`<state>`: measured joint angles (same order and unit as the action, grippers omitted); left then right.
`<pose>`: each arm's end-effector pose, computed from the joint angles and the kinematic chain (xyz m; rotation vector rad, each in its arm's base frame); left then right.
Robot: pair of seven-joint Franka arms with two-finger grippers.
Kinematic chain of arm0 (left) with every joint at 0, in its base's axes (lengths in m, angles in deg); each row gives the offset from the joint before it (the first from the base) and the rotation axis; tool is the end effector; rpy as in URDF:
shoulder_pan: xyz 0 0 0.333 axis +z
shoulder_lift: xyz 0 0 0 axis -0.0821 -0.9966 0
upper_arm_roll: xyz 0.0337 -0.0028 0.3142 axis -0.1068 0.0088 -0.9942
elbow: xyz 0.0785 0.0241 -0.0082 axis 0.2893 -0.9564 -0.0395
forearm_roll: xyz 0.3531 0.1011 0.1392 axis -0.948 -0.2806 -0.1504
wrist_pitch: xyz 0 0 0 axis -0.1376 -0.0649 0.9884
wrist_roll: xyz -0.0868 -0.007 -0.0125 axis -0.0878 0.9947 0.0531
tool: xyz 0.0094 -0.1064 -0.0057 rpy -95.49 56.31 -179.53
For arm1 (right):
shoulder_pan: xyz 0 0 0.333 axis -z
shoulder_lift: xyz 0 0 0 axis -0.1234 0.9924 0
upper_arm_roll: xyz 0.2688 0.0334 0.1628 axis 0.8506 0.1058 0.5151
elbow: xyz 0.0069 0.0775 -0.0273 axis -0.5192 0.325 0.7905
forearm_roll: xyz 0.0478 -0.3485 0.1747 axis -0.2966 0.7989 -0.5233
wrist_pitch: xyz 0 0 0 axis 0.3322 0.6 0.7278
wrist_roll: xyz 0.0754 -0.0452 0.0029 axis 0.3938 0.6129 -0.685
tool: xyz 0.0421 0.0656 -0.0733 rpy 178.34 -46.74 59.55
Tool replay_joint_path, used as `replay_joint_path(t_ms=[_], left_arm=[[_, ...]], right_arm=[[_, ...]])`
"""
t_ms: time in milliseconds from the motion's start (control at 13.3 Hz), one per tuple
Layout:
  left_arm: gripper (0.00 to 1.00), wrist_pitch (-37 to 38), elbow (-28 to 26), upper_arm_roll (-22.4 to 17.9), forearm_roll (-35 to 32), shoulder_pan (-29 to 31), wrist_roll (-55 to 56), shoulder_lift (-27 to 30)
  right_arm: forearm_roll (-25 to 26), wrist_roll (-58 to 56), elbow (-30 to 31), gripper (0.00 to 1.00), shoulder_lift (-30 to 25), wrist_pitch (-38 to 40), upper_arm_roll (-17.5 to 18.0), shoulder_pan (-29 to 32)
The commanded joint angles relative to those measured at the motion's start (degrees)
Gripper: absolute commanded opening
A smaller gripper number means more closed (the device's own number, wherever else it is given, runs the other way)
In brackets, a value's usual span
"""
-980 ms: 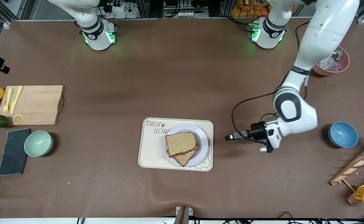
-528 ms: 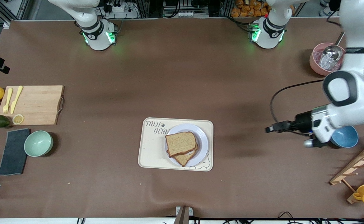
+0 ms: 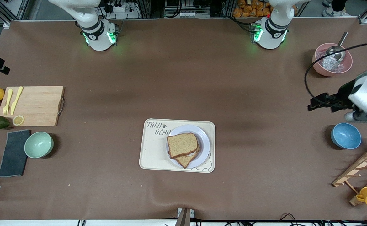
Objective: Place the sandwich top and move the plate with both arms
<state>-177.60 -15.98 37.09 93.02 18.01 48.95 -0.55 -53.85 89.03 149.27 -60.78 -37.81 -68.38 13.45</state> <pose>0.5994 -0.0205 0.5608 3.0411 -0.0181 0.0305 0.5232 -0.0676 0.6665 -3.1211 0.2032 0.0699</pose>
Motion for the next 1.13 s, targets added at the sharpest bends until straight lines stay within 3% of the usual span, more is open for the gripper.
replay_joint_path(t_ms=[0, 226, 1056], left_arm=[[1.00, 5.8, 3.4, 0.5, -5.6, -0.1, 1.3, 1.5], [1.00, 9.3, 5.2, 0.1, -6.6, -0.1, 1.3, 2.0], [1.00, 11.2, 4.9, -0.2, -5.8, -0.6, 1.5, 3.4]], right_arm=[[0.6, -0.1, -0.4, 1.00, -0.1, 0.5, 0.2, -0.1], [0.6, -0.1, -0.4, 1.00, -0.1, 0.5, 0.2, -0.1], [0.6, -0.1, -0.4, 1.00, -0.1, 0.6, 0.2, -0.1]])
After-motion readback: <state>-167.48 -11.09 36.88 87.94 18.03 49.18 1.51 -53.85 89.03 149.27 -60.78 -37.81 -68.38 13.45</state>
